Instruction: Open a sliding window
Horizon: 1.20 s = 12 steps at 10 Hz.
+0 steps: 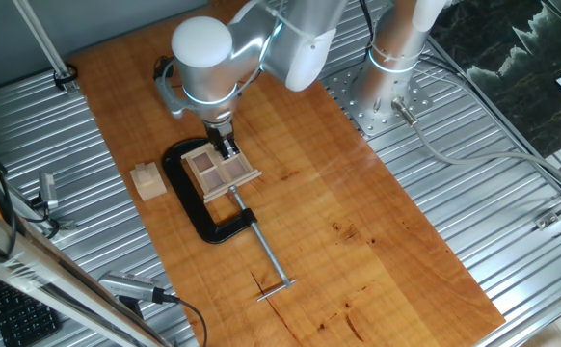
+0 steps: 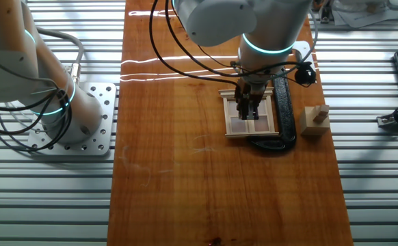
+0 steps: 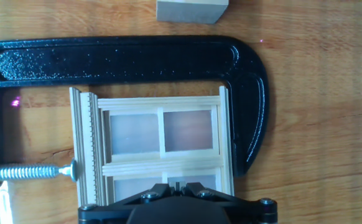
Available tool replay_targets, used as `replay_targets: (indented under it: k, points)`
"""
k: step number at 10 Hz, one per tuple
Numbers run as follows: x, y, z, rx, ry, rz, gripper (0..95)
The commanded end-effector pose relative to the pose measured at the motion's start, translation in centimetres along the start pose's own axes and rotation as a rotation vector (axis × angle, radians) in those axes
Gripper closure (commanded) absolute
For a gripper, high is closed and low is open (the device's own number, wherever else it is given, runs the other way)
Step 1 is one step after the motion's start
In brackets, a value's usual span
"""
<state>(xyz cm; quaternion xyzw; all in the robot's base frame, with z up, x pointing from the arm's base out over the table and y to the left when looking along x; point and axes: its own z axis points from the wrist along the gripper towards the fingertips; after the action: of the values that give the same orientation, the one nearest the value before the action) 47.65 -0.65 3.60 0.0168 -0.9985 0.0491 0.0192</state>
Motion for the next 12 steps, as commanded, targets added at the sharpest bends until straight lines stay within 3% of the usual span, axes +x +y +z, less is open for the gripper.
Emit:
replay_targets:
  k: [1,10,12]
  points:
    - [0.06,0.05,0.0,0.001,-0.001,0.003,95.0]
    - [0.71,0.15,0.74,0.013,-0.006,0.007,95.0]
    - [0.71,0.13,0.79,0.034,-0.001,0.008,95.0]
